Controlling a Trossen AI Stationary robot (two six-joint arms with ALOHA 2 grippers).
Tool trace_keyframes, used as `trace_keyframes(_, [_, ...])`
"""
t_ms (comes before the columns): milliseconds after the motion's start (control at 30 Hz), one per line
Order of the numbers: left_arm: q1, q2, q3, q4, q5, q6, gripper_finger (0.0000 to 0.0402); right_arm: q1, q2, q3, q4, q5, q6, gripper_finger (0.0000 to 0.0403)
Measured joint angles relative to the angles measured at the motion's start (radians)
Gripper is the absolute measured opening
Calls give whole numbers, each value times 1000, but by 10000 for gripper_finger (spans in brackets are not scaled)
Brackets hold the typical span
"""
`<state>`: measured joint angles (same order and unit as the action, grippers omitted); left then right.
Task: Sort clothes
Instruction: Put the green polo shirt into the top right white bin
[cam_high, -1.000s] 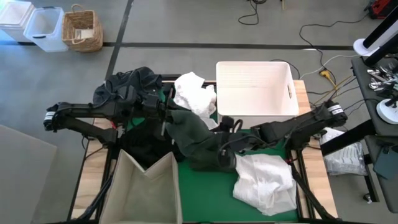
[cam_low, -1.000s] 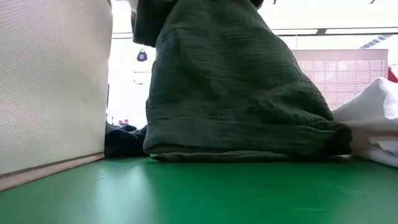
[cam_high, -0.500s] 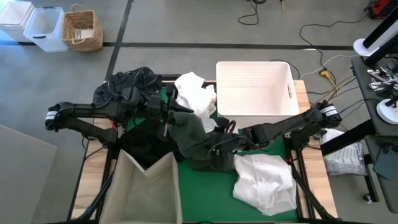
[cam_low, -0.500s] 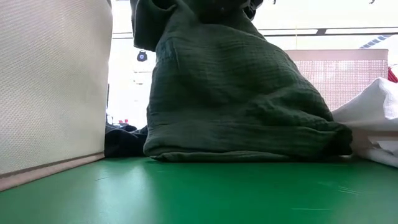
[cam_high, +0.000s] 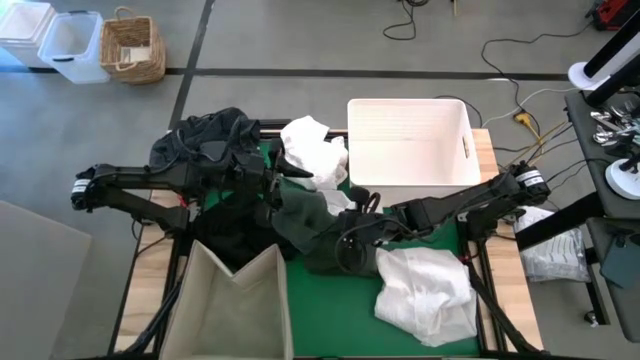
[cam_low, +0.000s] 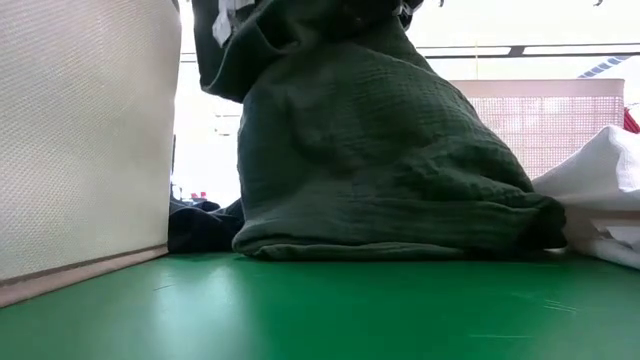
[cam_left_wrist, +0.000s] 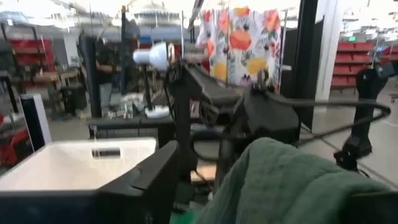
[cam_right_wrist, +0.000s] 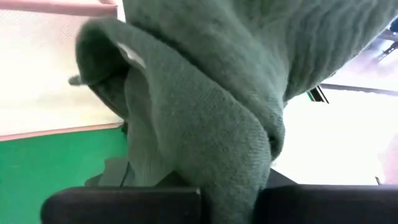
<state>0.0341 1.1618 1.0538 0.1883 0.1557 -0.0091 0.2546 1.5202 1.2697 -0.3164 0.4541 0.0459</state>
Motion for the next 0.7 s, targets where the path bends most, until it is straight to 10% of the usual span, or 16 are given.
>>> trace_keyframes(700, [0,-151,0,-420,-43,-69,213,2,-93,98,-154,-53,62,13])
